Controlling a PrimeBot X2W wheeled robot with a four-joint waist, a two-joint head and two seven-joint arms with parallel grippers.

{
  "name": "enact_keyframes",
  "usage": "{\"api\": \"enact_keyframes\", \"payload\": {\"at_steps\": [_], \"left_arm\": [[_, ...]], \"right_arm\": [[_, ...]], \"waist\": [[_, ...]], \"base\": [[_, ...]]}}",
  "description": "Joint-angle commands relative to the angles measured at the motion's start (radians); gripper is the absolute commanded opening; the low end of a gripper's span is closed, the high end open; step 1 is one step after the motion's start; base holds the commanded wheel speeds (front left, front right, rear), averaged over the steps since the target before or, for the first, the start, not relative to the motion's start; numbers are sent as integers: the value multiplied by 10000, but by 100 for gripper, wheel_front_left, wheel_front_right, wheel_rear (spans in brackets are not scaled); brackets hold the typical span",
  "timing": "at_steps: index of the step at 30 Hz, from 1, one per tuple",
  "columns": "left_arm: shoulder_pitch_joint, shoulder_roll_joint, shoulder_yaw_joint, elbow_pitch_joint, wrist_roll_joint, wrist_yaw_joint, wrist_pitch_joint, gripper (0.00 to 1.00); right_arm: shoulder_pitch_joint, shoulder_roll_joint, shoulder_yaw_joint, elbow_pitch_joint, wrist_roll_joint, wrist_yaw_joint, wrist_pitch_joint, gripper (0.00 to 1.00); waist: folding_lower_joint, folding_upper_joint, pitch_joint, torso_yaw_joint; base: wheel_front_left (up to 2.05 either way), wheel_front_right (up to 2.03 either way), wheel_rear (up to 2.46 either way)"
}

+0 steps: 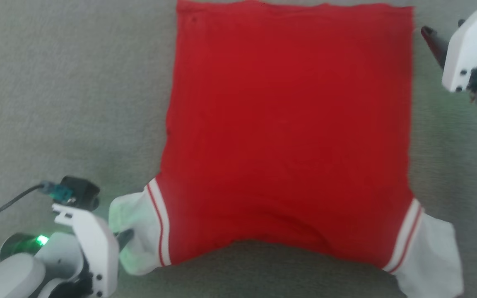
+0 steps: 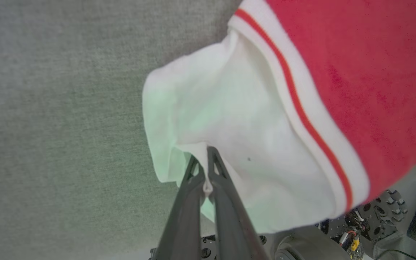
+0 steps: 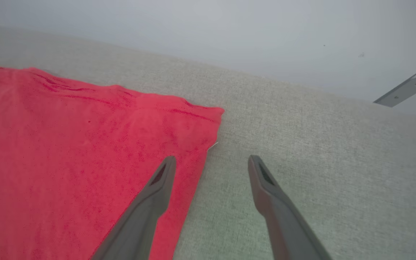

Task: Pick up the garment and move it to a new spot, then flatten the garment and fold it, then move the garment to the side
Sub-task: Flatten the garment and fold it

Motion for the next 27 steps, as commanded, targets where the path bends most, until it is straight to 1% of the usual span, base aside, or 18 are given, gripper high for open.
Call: {"api": "enact_keyframes", "payload": {"at_steps": [1,2,3,4,8,10,13,14,15,20,27], "left_arm": [[-210,-109,-32,58,183,-90,38,0],[-330,-197,-78,125,241,-163,66,0],[-536,-385,-147,252,267,-280,108,0],[-623,-480,-192,316,298,-349,137,0],[-901,-799,-343,553,416,-522,213,0],[-986,-923,-391,664,447,-575,217,0],[-1082,-1068,-430,827,464,-637,228,0],[-1109,-1105,-438,876,460,-654,234,0],[-1116,-1138,-437,926,447,-646,233,0],[-998,-1097,-367,1098,347,-576,174,0],[-695,-754,-193,1063,222,-363,104,0]], "right_arm": [[-298,31,-52,350,-100,5,-59,100],[-571,31,-52,898,-230,3,-16,100],[-1100,90,-127,1861,-355,5,109,100],[-1341,135,-121,2323,-380,3,236,100],[-2081,108,-268,3937,-637,3,732,100],[-2208,135,-392,4660,-790,3,961,100],[-2210,218,-297,5648,-1030,3,1513,100],[-2199,241,-169,5843,-1139,3,1629,35],[-2211,222,-20,5982,-1221,3,1672,0],[-2422,56,414,6155,-1272,-4,1523,0],[-2352,55,1520,5430,-310,0,1795,0]], "waist": [[-1,0,330,324],[-1,0,408,417],[-1,0,558,578],[-1,0,619,658],[-1,0,796,920],[-1,0,842,1008],[-1,0,870,1079],[-1,0,874,1089],[-1,0,872,1086],[-1,0,679,869],[-1,0,240,327]], "base": [[0,0,0],[0,0,0],[0,0,0],[0,0,0],[0,0,0],[0,0,0],[0,0,0],[0,0,0],[0,0,0],[0,0,0],[0,0,0]]}}
